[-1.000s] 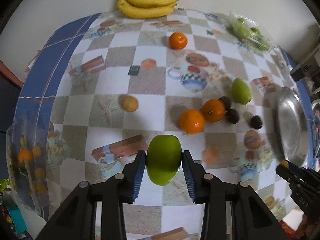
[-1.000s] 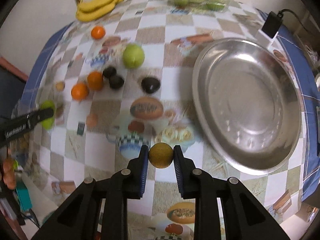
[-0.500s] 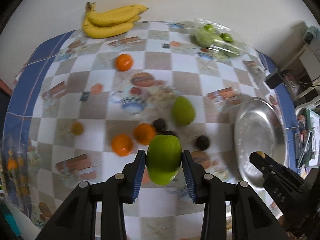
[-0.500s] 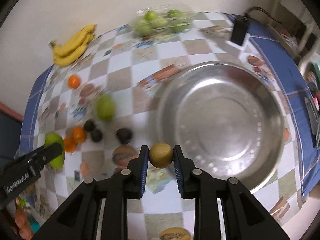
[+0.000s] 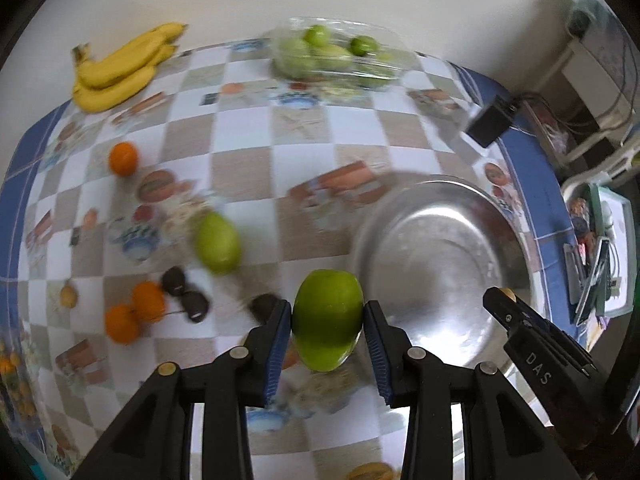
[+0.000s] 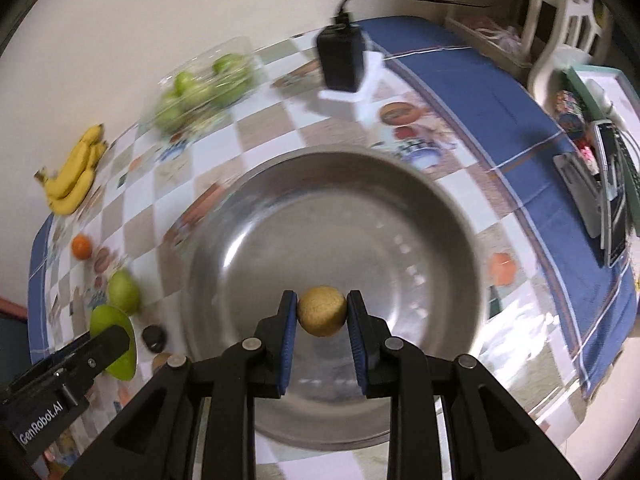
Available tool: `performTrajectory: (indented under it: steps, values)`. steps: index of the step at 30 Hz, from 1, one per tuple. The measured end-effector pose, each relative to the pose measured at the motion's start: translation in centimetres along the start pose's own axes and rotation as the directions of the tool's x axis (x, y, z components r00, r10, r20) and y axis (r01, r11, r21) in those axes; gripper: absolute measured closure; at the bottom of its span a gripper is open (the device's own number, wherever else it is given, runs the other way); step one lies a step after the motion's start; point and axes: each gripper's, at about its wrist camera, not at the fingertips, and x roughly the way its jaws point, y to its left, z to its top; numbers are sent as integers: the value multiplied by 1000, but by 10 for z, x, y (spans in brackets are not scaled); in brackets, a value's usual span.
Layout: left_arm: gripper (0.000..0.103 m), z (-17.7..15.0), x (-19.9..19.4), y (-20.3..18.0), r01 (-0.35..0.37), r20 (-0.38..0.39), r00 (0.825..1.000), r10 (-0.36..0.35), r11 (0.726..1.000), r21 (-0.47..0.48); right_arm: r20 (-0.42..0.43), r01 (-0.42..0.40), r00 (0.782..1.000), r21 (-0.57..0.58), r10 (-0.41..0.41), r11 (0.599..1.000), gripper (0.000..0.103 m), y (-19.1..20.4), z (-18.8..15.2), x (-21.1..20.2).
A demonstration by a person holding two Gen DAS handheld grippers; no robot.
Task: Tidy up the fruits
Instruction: 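Carry the tan fruit in the right tool while the left tool carries the mango over the steel bowl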
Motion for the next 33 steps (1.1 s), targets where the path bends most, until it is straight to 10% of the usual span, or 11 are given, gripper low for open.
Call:
performTrajectory:
  steps: [11, 33]
  values:
    - [63, 15, 35, -60, 5, -42, 999, -2, 997, 72, -24, 27, 999, 36, -26, 999, 77, -26, 14, 17]
    - [63, 20, 86, -62, -38, -112, 993, 42, 999, 38, -96, 60, 994, 83, -52, 995, 77, -42, 23, 52]
